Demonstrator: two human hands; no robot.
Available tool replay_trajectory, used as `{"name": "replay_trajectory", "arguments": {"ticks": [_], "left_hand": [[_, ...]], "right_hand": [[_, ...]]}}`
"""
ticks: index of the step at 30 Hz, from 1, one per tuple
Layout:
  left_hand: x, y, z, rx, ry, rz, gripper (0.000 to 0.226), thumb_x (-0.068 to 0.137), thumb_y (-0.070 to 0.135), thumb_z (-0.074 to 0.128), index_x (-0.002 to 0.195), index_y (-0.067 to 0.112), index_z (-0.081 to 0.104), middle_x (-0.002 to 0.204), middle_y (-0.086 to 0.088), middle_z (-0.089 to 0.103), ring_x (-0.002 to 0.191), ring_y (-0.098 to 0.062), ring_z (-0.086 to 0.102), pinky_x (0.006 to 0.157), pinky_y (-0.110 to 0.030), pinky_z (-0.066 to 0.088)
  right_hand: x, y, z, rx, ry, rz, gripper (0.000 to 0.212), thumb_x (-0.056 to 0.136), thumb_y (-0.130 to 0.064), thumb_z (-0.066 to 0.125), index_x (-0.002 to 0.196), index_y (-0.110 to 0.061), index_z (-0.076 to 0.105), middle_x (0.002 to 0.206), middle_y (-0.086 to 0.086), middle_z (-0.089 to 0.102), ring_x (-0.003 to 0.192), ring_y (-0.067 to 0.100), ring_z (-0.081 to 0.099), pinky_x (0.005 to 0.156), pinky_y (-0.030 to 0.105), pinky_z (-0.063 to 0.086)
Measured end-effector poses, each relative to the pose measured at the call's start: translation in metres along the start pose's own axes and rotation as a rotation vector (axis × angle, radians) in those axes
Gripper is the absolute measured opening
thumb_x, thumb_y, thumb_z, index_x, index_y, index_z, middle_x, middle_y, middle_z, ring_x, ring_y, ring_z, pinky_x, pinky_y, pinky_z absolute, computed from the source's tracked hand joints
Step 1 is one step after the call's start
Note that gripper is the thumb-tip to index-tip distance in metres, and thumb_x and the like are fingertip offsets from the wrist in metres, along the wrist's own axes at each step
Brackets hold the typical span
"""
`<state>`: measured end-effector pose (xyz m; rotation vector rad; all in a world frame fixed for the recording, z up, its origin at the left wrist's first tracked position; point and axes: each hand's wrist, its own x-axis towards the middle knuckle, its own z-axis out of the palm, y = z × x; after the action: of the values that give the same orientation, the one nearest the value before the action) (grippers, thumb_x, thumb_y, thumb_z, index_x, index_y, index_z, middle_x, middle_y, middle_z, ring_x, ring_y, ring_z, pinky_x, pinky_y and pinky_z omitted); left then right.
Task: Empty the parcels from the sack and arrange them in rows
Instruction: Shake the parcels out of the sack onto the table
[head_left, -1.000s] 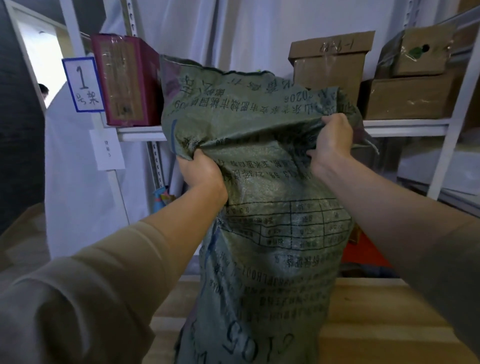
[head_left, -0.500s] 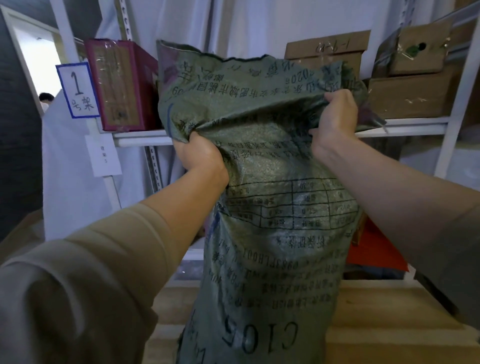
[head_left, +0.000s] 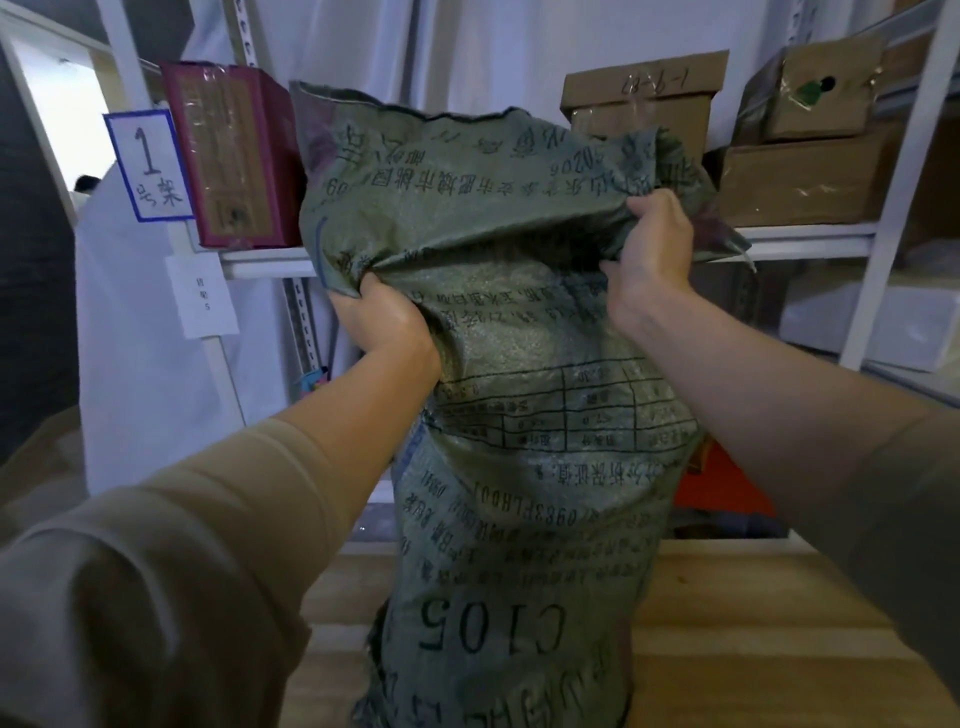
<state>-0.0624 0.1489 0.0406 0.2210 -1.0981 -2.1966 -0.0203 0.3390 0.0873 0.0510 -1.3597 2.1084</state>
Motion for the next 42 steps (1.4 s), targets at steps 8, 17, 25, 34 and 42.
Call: {"name": "replay_trajectory", "arguments": {"ticks": [8, 17, 25, 34, 42], "left_hand": [[-0.020, 0.005, -0.019, 0.116, 0.034, 0.007, 0.052, 0.105, 0.020, 0.038, 0.156, 0.022, 0.025, 0.154, -0.005, 0.040, 0.135, -0.030, 0.045, 0.113, -0.045, 0.038], [-0.025, 0.017, -0.031, 0.139, 0.018, -0.157, 0.059, 0.081, 0.052, 0.061, 0.128, 0.018, 0.058, 0.123, -0.006, 0.064, 0.107, -0.027, 0.061, 0.099, -0.045, 0.051], [-0.025, 0.040, -0.017, 0.423, -0.068, -0.197, 0.117, 0.053, 0.077, 0.072, 0.148, 0.018, 0.039, 0.140, -0.004, 0.054, 0.123, -0.033, 0.055, 0.105, -0.050, 0.045], [-0.013, 0.049, -0.024, 0.406, -0.160, -0.237, 0.044, 0.087, 0.012, 0.061, 0.130, 0.012, 0.055, 0.109, -0.013, 0.065, 0.091, -0.030, 0.063, 0.083, -0.046, 0.056], [-0.010, 0.072, -0.008, 0.463, -0.202, -0.250, 0.112, 0.064, 0.075, 0.073, 0.149, 0.011, 0.038, 0.147, -0.013, 0.048, 0.129, -0.038, 0.050, 0.108, -0.054, 0.042]], "right_hand": [[-0.020, 0.008, -0.006, -0.450, -0.091, 0.037, 0.012, 0.100, -0.019, 0.043, 0.093, -0.010, 0.045, 0.112, 0.022, 0.056, 0.104, 0.041, 0.057, 0.099, 0.063, 0.045], [-0.013, 0.007, -0.032, -0.312, 0.055, 0.177, 0.038, 0.091, -0.049, 0.060, 0.083, -0.012, 0.054, 0.085, 0.004, 0.050, 0.079, 0.020, 0.046, 0.067, 0.036, 0.032], [-0.004, 0.000, -0.030, -0.250, 0.237, 0.283, 0.083, 0.085, -0.063, 0.064, 0.142, -0.006, 0.046, 0.136, 0.008, 0.054, 0.120, 0.032, 0.051, 0.095, 0.039, 0.044], [-0.005, -0.003, -0.023, -0.472, 0.158, 0.174, 0.018, 0.098, -0.009, 0.050, 0.101, -0.016, 0.066, 0.100, 0.007, 0.065, 0.094, 0.029, 0.059, 0.080, 0.041, 0.049], [0.007, -0.060, 0.009, -0.091, 0.036, -0.073, 0.024, 0.100, -0.008, 0.039, 0.082, -0.020, 0.050, 0.084, 0.006, 0.052, 0.082, 0.022, 0.049, 0.075, 0.035, 0.042]]}}
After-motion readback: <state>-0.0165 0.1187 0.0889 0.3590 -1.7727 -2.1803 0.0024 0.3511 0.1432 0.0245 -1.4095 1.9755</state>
